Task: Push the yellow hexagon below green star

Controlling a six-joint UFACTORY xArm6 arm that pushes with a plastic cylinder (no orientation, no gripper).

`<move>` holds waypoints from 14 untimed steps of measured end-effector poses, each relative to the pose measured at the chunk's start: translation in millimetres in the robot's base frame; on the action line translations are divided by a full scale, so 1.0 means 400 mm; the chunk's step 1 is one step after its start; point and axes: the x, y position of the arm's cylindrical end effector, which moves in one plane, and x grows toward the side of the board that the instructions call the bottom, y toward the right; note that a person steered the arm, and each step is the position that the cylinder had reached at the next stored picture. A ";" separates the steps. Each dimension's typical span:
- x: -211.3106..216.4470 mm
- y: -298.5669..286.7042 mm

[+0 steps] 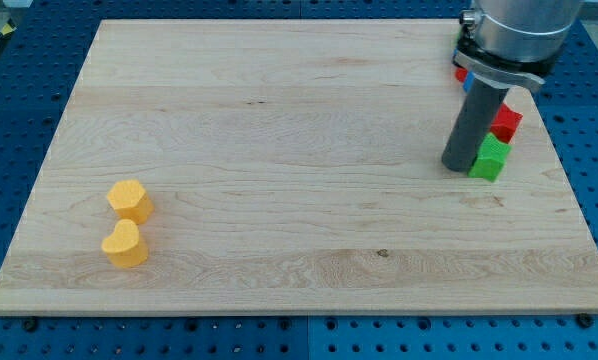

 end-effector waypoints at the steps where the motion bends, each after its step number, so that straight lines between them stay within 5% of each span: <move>1: 0.000 0.047; 3: -0.001 0.063; 4: -0.001 -0.039; 8: -0.077 -0.806; 10: -0.006 -1.141; 12: 0.103 -1.185; 14: 0.127 -1.029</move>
